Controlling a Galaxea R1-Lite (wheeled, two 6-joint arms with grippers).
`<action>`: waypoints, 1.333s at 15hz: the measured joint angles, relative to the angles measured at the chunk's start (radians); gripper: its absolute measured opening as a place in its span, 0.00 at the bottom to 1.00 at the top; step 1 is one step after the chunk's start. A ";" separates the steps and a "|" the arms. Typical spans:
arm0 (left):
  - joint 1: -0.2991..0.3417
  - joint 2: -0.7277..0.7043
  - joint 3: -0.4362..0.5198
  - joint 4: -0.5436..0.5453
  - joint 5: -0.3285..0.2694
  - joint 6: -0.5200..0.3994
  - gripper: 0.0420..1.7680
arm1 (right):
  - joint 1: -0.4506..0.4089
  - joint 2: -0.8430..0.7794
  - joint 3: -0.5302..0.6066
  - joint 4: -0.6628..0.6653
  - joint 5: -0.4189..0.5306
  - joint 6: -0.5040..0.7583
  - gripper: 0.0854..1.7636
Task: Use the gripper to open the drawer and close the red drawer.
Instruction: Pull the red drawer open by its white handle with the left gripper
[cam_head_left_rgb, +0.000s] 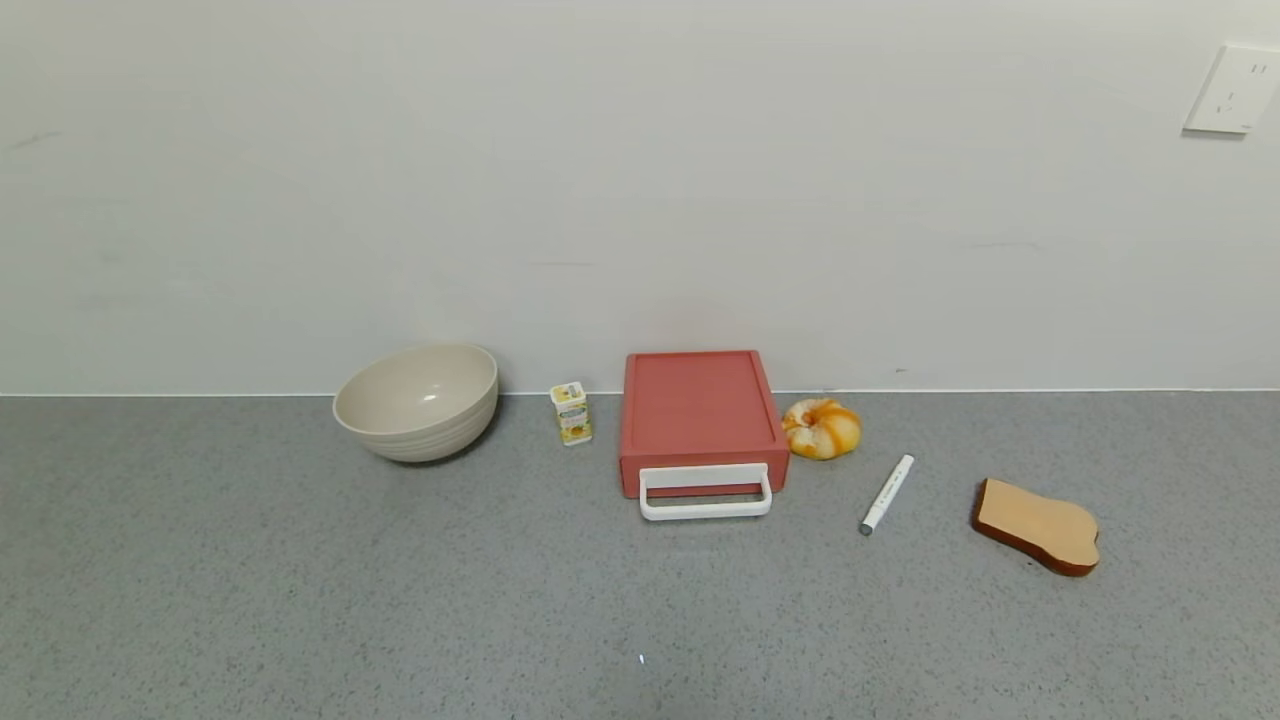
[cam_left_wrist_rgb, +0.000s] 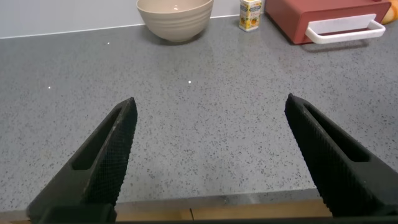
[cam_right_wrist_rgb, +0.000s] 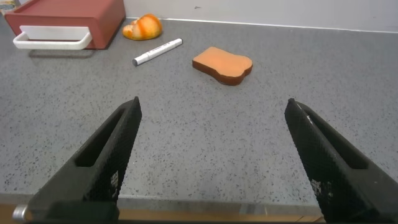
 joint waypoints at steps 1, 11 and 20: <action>0.000 0.000 0.000 -0.002 0.000 0.002 0.97 | 0.000 0.000 0.000 0.000 0.000 0.000 0.96; -0.003 0.152 -0.320 0.058 0.005 -0.002 0.97 | 0.000 0.000 0.000 0.000 0.000 0.000 0.96; -0.040 0.760 -0.648 0.064 -0.029 0.026 0.97 | 0.000 0.000 0.000 0.000 0.000 0.000 0.96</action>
